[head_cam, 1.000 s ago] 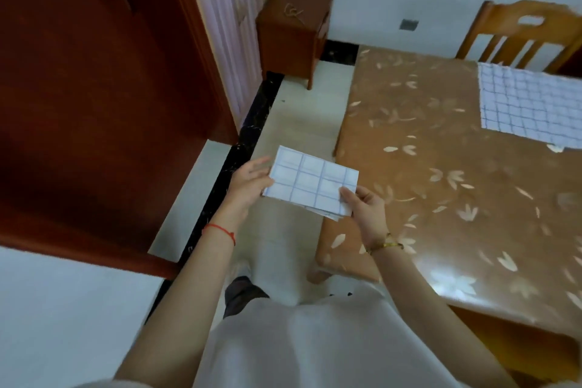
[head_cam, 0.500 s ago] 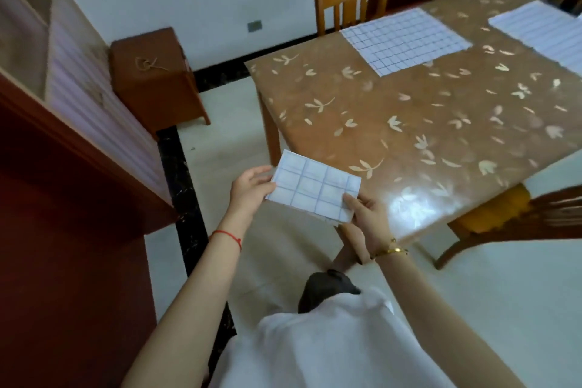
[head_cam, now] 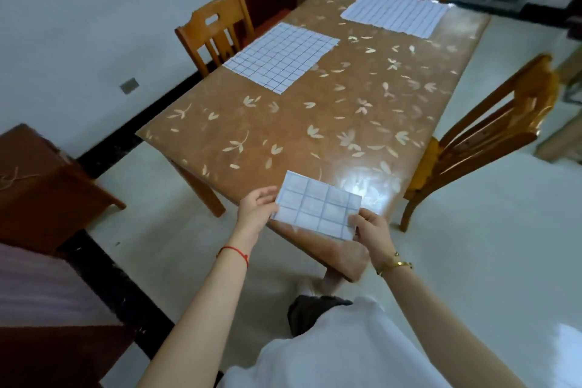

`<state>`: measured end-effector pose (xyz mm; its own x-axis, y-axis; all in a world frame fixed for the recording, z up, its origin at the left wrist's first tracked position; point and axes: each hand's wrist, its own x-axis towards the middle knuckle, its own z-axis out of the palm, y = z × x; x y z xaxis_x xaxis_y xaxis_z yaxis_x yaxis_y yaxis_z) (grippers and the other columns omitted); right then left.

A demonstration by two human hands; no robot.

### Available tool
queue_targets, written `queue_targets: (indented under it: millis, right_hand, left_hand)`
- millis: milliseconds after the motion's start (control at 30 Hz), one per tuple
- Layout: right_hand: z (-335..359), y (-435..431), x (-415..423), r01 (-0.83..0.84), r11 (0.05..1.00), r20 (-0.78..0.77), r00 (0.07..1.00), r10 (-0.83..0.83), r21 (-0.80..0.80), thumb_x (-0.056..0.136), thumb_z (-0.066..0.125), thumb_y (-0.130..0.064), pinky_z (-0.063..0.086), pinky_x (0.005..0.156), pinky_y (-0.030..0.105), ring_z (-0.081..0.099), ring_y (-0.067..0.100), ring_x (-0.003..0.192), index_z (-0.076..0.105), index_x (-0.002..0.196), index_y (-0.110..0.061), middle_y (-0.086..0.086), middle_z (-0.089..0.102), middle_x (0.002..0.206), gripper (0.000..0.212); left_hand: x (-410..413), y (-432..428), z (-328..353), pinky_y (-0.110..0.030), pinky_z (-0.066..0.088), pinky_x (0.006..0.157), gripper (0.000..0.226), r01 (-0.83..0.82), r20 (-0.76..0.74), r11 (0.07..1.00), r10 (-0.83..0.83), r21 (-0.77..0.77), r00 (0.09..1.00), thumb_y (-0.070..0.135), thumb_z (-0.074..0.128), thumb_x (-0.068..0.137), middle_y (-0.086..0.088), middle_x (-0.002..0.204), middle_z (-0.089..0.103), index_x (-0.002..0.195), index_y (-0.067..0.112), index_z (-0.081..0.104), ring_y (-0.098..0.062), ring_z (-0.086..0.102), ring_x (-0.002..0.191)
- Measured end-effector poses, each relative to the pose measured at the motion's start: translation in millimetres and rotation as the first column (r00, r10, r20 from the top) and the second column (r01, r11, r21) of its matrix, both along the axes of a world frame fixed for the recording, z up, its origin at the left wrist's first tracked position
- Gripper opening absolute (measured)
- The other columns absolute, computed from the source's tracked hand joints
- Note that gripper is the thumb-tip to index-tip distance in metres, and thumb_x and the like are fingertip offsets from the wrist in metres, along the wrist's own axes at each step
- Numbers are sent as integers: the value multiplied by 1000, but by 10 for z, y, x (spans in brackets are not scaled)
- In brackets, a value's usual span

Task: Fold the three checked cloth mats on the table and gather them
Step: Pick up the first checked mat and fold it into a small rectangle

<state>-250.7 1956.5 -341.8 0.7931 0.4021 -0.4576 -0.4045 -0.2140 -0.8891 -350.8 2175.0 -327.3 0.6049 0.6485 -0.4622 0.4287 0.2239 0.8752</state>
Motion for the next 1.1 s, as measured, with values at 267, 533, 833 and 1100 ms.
queue_targets:
  millis: [267,533,833,1100]
  right_hand:
    - [-337,182,302,115,978,84,991,-102,-174,89,59,-9,61,71,36,72,20,87,67,94,-13,7,73,92,10]
    - [-597,331,431,61,881,26,998,-55,-470,84,62,-16,58,78,39,68,26,82,70,82,-16,12,73,89,7]
    - [-817,456,279,106,811,-104,974,-201,-575,79,56,-11,46,60,26,54,20,62,64,74,-10,5,59,66,10]
    - [-878,492,138,192,748,-89,944,-318,-635,86,53,-15,51,66,29,62,24,79,67,100,-13,8,67,89,20]
  left_hand:
    - [753,358,-191,-24,52,64,52,223,-109,975,-221,5,969,-17,53,77,-8,111,65,121,9,60,-21,61,108]
    - [936,459,-584,-26,49,65,33,269,-276,963,-267,-30,923,-21,54,76,-11,98,62,100,1,60,-25,58,95]
    - [950,644,-999,-23,46,64,40,482,-357,873,-473,-68,806,-21,52,78,-11,103,67,95,10,71,-22,58,91]
    - [990,714,-1064,-38,55,92,39,522,-355,832,-552,-186,754,-19,53,82,-13,110,66,104,6,72,-29,62,105]
